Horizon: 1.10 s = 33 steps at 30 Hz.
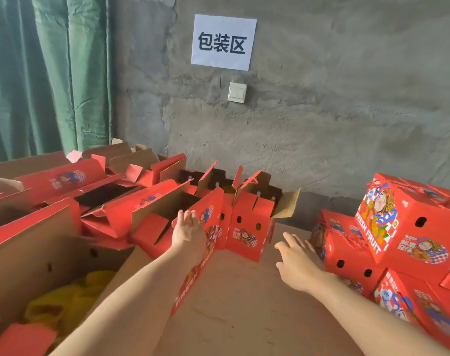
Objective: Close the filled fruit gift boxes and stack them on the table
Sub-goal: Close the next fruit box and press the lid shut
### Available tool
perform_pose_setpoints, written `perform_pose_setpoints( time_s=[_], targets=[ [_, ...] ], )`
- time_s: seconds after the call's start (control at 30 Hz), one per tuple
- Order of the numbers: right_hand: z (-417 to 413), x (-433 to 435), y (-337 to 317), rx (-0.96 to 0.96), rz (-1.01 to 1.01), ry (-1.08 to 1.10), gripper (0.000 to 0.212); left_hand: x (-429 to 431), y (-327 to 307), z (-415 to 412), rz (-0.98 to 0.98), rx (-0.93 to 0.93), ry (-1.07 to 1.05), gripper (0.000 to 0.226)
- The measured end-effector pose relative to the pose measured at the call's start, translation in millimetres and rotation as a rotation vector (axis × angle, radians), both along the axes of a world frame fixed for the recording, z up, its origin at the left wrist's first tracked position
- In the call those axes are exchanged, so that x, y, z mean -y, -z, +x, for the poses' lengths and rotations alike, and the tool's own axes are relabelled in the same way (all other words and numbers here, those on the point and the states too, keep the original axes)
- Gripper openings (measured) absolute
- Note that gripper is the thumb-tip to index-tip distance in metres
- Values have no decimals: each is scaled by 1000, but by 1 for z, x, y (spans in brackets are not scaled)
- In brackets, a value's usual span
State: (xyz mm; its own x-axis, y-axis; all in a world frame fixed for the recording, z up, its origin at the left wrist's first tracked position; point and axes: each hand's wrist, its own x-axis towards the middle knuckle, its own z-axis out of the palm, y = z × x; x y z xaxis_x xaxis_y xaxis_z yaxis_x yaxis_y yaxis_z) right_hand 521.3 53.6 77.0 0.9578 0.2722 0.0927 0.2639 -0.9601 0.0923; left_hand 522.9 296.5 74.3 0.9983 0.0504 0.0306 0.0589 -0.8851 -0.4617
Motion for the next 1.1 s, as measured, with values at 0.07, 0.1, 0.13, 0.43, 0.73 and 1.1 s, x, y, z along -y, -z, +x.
perform_pose_setpoints(
  time_s=[0.07,0.1,0.13,0.43,0.73,1.1],
  targets=[
    [10,-15,2,-15,0,19,45,10,-4,23,-76,-25,-60,74],
    [17,-21,3,-26,0,33,46,15,-5,35,-88,-32,-69,77],
    [24,-26,4,-37,0,46,48,19,-3,46,-79,-43,-73,79],
    [103,-68,44,-134,199,202,39,9,20,135,-185,48,-141,69],
    [200,-70,115,-181,311,234,51,10,49,192,-156,-140,-83,57],
    [231,-60,132,-169,277,236,56,8,72,190,-191,-483,-215,62]
  ],
)
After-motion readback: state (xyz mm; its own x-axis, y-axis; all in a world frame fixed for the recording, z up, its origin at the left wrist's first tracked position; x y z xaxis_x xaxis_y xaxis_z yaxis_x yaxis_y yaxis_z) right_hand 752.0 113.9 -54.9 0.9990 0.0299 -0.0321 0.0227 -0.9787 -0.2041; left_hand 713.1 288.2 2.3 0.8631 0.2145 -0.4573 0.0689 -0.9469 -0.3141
